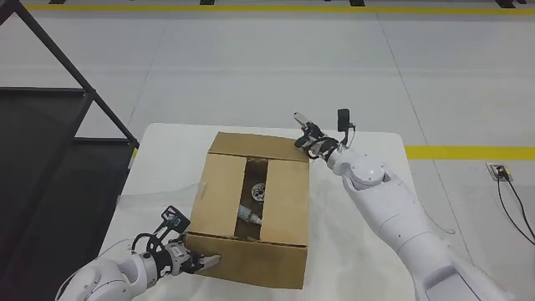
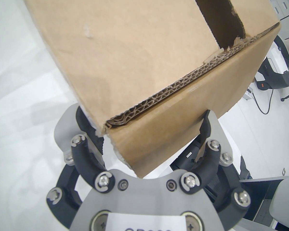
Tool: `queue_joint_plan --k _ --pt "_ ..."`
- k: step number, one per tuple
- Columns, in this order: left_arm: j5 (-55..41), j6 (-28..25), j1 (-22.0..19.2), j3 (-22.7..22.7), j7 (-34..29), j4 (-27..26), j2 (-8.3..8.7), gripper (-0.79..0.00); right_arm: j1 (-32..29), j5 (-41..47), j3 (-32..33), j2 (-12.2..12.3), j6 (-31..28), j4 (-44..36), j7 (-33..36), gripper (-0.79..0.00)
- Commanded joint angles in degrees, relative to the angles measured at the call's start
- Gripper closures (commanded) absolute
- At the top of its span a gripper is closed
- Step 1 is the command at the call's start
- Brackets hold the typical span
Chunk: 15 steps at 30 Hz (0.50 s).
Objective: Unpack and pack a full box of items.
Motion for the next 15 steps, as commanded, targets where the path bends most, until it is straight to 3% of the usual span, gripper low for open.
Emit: queue_joint_plan --k 1,7,12,15 --pt "-0.1 0.1 -0.3 0.4 0.1 0.0 -0.03 -0.785 -0.9 1.4 1.5 0.4 -3.5 -0.6 2.5 -0.785" --pt "-0.2 0.4 -1.4 1.9 0.0 -0.4 -0.14 -0.785 -4.6 7.4 6.8 2.4 -11.5 -4.7 16.8 -0.785" --pt "-0.1 0.8 -2.4 3.1 -0.2 -0.7 -0.24 -0.785 -7.6 10.0 10.5 4.2 -11.1 -9.0 26.0 -0.785" --pt "-0.2 0.8 -2.7 3.5 -0.3 -0.7 -0.27 -0.785 -7.9 10.4 11.1 4.4 -10.6 -9.3 26.5 -0.785"
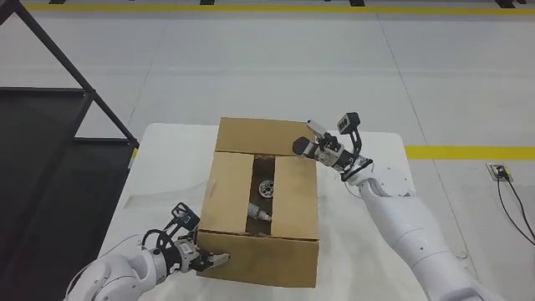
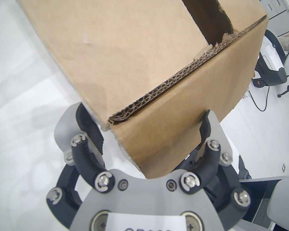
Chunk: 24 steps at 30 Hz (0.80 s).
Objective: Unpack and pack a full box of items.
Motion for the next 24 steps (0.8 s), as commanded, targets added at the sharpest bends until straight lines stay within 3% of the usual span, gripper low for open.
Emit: queue_joint_plan --k 1,8,16,24 --pt "-0.1 0.0 -0.2 0.2 0.0 0.0 0.00 -0.785 0.1 -0.1 -0.1 0.0 0.0 0.1 -0.2 -0.785" --pt "-1.4 -1.0 0.3 -1.5 0.8 0.6 0.29 -0.785 -0.8 -1.9 -0.7 0.0 1.1 -1.9 -0.3 -0.785" --pt "-6.8 -2.0 2.4 -8.6 2.4 1.6 1.12 -0.785 0.4 -14.3 -5.9 -0.7 14.1 -9.0 -2.8 -0.785" --pt "-10.8 -2.4 5.1 -15.1 4.1 2.3 1.77 -0.785 3.6 -20.7 -11.6 -2.8 22.6 -9.1 -2.4 -0.785"
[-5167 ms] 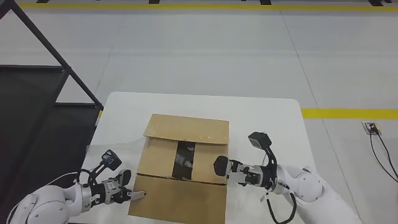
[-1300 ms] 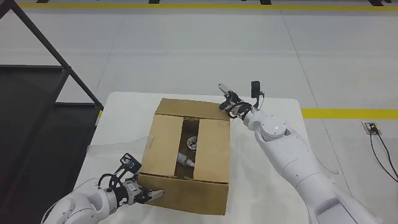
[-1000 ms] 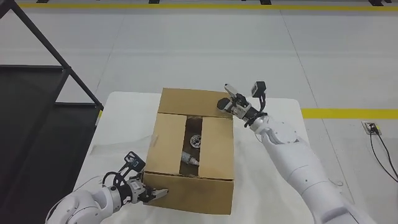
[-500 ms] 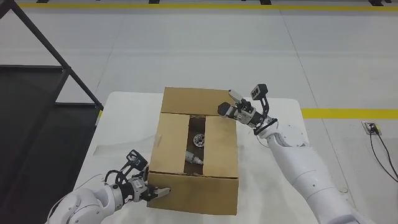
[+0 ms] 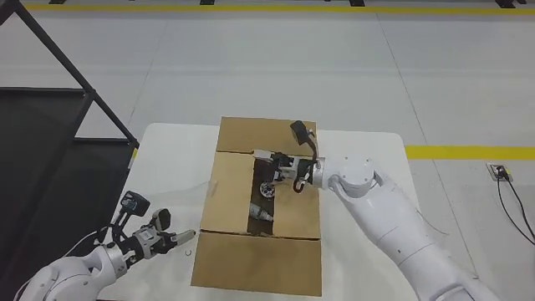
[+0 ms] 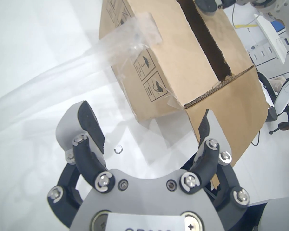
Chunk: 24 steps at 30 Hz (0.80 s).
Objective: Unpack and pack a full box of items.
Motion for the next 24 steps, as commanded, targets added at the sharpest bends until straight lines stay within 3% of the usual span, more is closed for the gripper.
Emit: queue_joint_plan --k 1,9,24 --pt "-0.6 -0.1 0.7 -1.1 0.3 0.2 0.11 -0.785 0.7 -0.5 -1.1 -0.6 1.3 0.7 0.1 -0.785" --pt "-2.0 -0.8 2.2 -3.5 0.9 0.2 0.41 -0.785 3.9 -0.5 -5.2 -3.9 3.7 6.2 0.9 -0.785" --pt "-1.9 -0.8 3.0 -3.6 1.4 0.2 0.61 -0.785 7.0 10.1 -4.1 -8.3 -6.7 18.2 9.4 -0.785"
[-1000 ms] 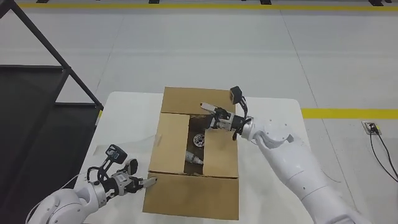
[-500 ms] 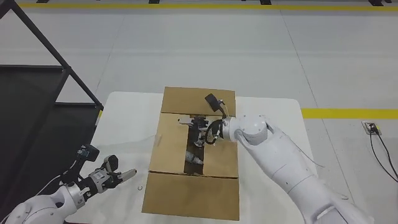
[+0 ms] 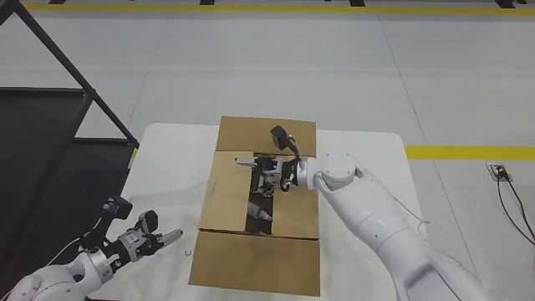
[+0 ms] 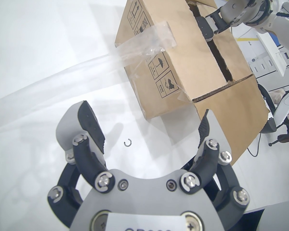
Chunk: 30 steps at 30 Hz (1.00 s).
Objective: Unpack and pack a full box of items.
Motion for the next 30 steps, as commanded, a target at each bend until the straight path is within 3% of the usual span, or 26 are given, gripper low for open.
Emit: queue_joint_plan --k 1,10,15,30 --pt "-0.1 0.0 0.0 0.0 0.1 0.1 0.02 -0.785 0.3 1.4 0.7 -0.2 -1.5 1.1 0.9 -0.785" --pt "-0.6 -0.2 0.5 -1.0 1.1 1.0 0.17 -0.785 -0.2 6.7 3.6 -1.2 -7.9 0.7 1.7 -0.785" --pt "-1.2 -0.6 1.1 -2.2 2.1 1.1 0.25 -0.785 -0.2 6.0 3.2 -2.3 -9.2 -1.0 -1.5 -0.785" --pt "-2.1 0.4 7.1 -7.1 7.2 -4.0 0.16 -0.785 2.0 2.5 -1.5 -8.2 -11.4 -0.5 -11.5 -0.785"
